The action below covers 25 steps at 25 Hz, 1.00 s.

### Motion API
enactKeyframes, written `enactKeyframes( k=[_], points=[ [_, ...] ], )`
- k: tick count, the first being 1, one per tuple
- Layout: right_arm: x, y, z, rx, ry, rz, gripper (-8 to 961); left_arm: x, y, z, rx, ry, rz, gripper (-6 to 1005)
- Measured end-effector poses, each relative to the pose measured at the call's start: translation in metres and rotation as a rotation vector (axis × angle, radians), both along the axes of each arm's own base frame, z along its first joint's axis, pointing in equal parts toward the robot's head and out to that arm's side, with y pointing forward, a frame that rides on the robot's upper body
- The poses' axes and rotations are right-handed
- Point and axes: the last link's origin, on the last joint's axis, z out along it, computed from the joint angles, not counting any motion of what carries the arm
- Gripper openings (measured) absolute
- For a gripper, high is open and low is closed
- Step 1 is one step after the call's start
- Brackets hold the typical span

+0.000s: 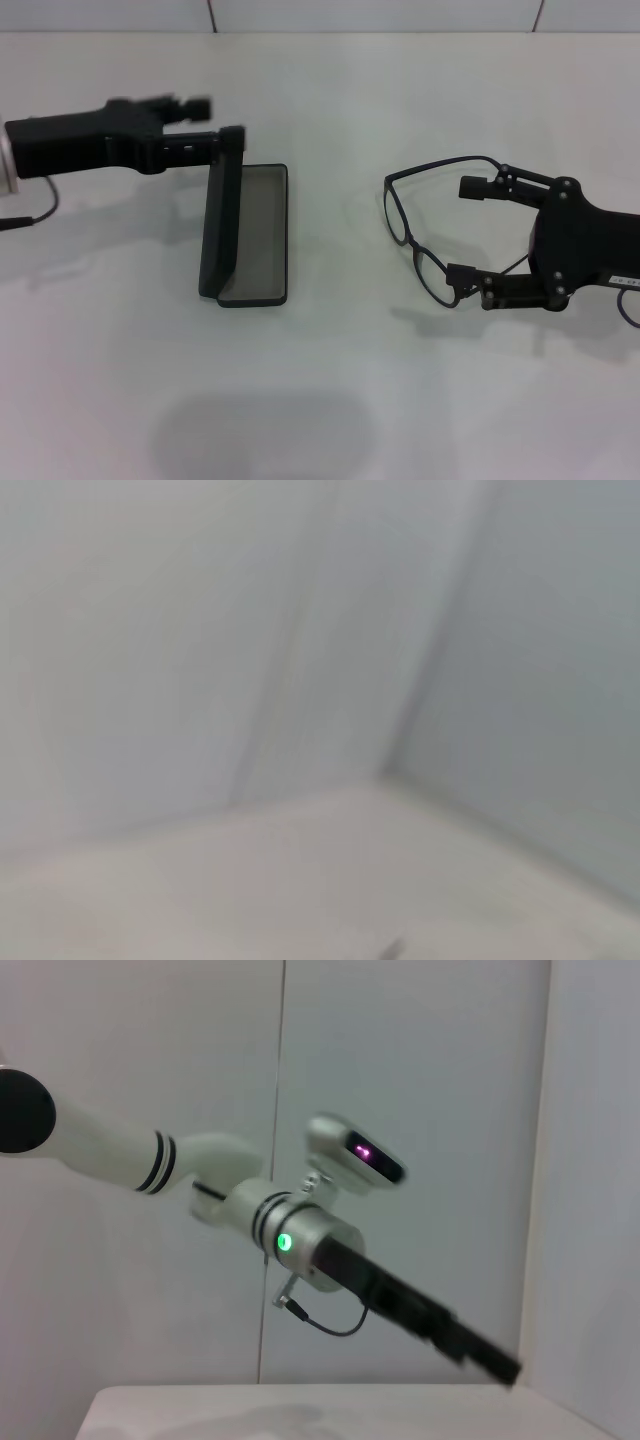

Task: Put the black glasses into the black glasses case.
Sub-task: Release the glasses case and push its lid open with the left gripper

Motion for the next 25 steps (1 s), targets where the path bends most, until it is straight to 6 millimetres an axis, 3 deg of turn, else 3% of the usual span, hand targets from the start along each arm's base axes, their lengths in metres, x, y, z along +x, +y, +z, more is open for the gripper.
enactKeyframes(
  k=[3, 8, 20, 25],
  points=[
    [0.002, -0.001, 0.0, 0.0, 0.001, -0.006, 871, -0.005, 0.012, 0.004, -0.048, 0.109, 0.178, 849],
    [0.002, -0.002, -0.001, -0.003, 0.001, -0.006, 871, 0.003, 0.012, 0.006, -0.099, 0.193, 0.28, 826],
    [0.001, -0.003, -0.004, -0.008, 0.005, -0.007, 871, 0.028, 0.02, -0.026, -0.191, 0.379, 0.361, 785],
    [0.003, -0.005, -0.004, -0.005, 0.005, -0.014, 871, 0.029, 0.03, -0.034, -0.149, 0.447, 0.404, 761]
  ],
)
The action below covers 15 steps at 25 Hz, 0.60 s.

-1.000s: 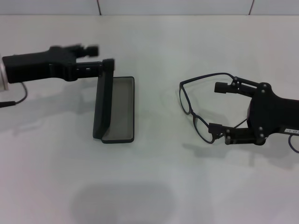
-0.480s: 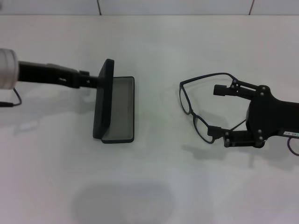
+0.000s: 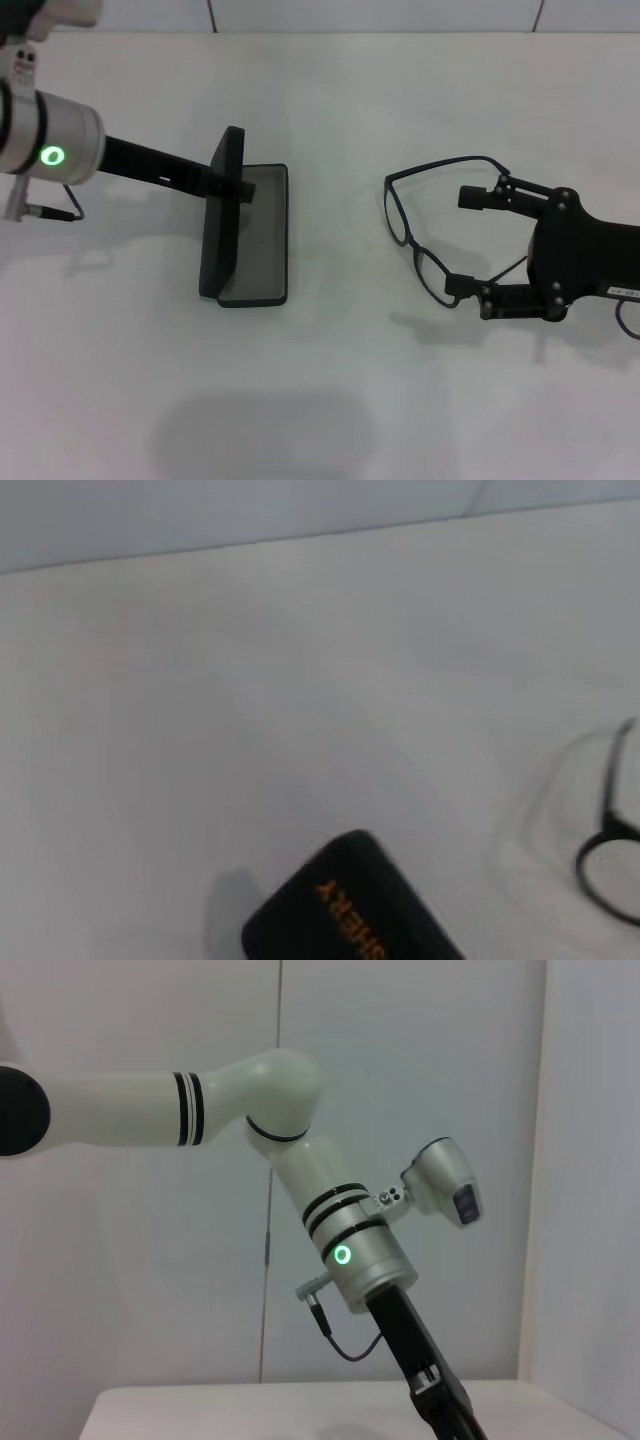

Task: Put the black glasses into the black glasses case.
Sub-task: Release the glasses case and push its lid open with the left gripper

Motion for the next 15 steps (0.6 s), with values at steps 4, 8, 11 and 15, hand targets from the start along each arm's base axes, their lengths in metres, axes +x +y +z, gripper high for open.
enactKeyframes(
  k=[4, 8, 11, 15],
  points=[
    [0.003, -0.002, 0.0, 0.012, -0.004, 0.005, 870, 0.003, 0.004, -0.015, -0.001, 0.098, -0.003, 736],
    [0.004, -0.003, 0.0, 0.014, -0.003, 0.001, 870, 0.009, 0.007, -0.017, 0.035, 0.178, -0.011, 711],
    [0.005, -0.003, 0.001, 0.016, -0.004, -0.002, 870, 0.011, 0.009, -0.016, 0.054, 0.206, -0.005, 692],
    [0.007, -0.004, 0.002, 0.02, -0.006, -0.004, 870, 0.013, 0.01, -0.014, 0.058, 0.202, -0.004, 667]
  ],
)
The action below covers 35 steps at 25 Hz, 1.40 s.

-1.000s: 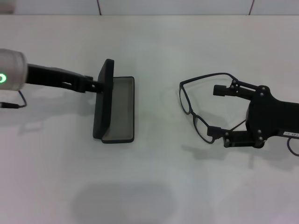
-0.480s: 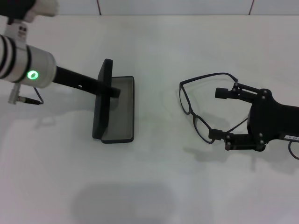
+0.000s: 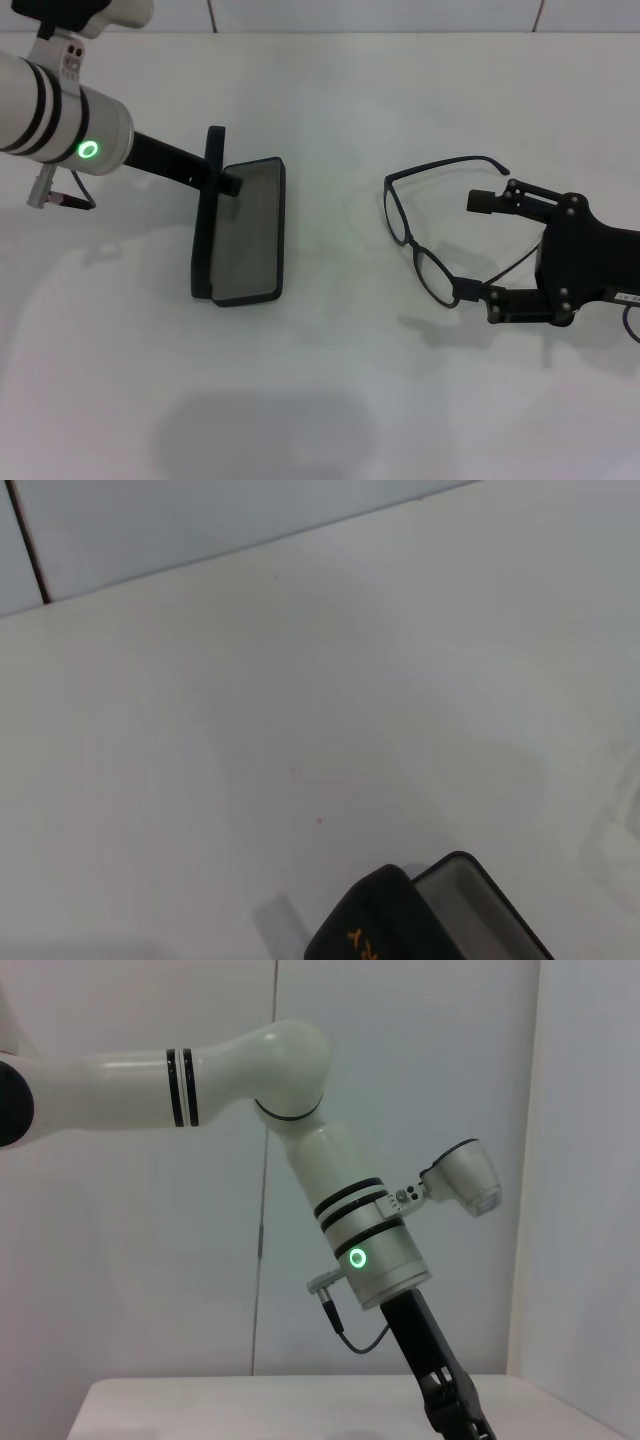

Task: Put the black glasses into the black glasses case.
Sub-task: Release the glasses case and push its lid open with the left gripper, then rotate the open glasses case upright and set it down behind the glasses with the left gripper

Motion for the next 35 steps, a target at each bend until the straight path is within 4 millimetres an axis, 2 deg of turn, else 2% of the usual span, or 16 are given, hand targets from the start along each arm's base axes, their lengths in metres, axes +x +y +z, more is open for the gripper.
enactKeyframes(
  k=[10, 16, 22, 24, 28, 29, 35],
  points=[
    [0.001, 0.001, 0.002, 0.004, -0.003, -0.001, 870, 0.003, -0.004, 0.001, -0.047, 0.038, -0.044, 445],
    [0.002, -0.004, 0.0, 0.009, -0.002, 0.015, 870, 0.016, 0.006, 0.007, -0.052, 0.089, -0.157, 213],
    [0.005, -0.009, -0.003, 0.015, 0.004, 0.018, 870, 0.037, 0.025, 0.005, -0.069, 0.274, -0.419, 200],
    [0.005, -0.012, -0.006, 0.02, 0.009, 0.023, 869, 0.043, 0.028, -0.005, -0.1, 0.364, -0.554, 200],
    [0.01, -0.021, -0.007, 0.028, 0.019, 0.029, 869, 0.054, 0.022, -0.037, -0.198, 0.517, -0.857, 199],
    [0.011, -0.024, -0.007, 0.029, 0.021, 0.028, 869, 0.061, 0.018, -0.048, -0.227, 0.512, -0.928, 199],
    [0.014, -0.03, -0.008, 0.023, 0.036, 0.024, 869, 0.077, 0.015, -0.064, -0.337, 0.408, -0.967, 199]
  ],
)
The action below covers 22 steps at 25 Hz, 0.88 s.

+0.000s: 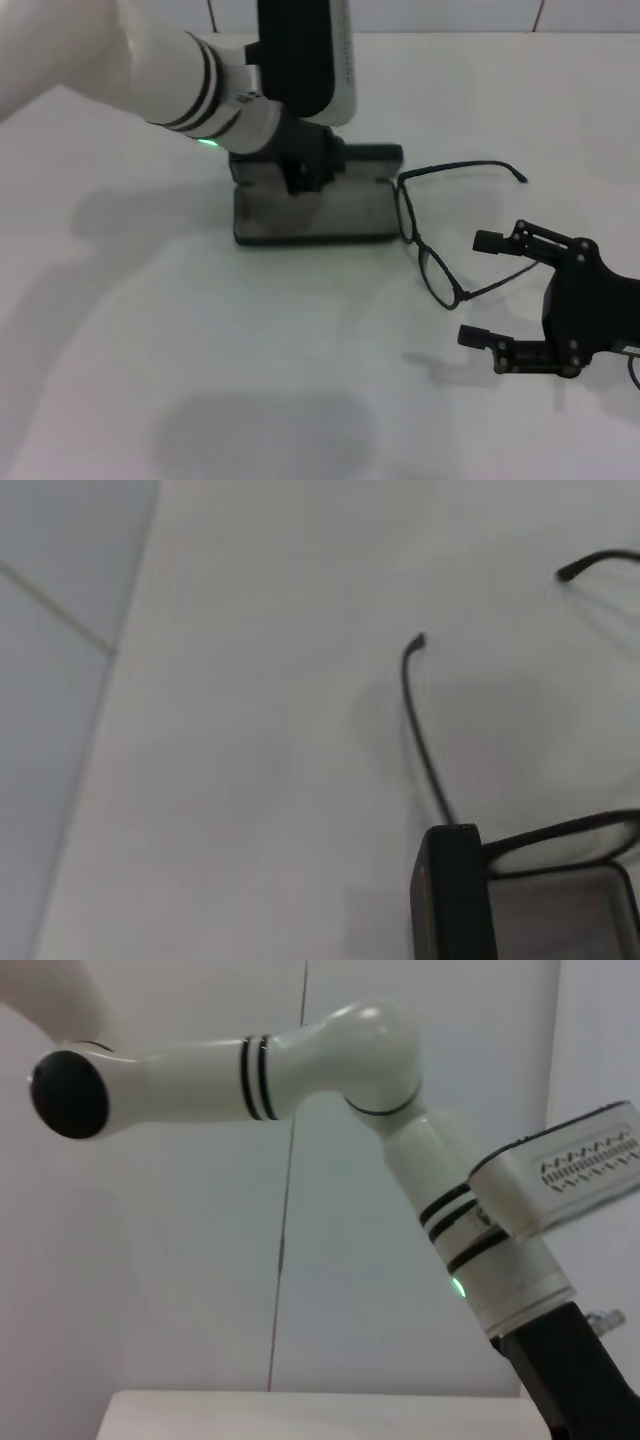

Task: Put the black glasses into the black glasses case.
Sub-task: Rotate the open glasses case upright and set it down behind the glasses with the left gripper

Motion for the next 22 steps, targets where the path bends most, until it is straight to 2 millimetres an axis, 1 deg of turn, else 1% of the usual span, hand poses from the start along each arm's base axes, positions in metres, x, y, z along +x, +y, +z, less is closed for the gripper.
enactKeyframes(
  k=[4, 8, 17, 20, 22],
  points=[
    [0.003, -0.005, 0.0, -0.005, 0.008, -0.007, 869, 0.003, -0.003, -0.008, -0.06, -0.042, 0.038, 199],
    [0.004, -0.007, 0.001, -0.009, 0.015, -0.012, 869, 0.004, -0.001, -0.005, -0.061, -0.092, 0.068, 200],
    [0.006, -0.008, 0.0, -0.007, 0.013, -0.022, 869, -0.004, -0.008, -0.004, -0.109, -0.007, 0.099, 200],
    [0.006, -0.007, 0.0, -0.006, 0.011, -0.024, 869, -0.003, -0.01, -0.004, -0.116, -0.011, 0.098, 318],
    [0.006, -0.006, -0.001, -0.005, 0.005, -0.025, 868, 0.001, -0.013, -0.001, -0.12, -0.065, 0.089, 396]
  ],
)
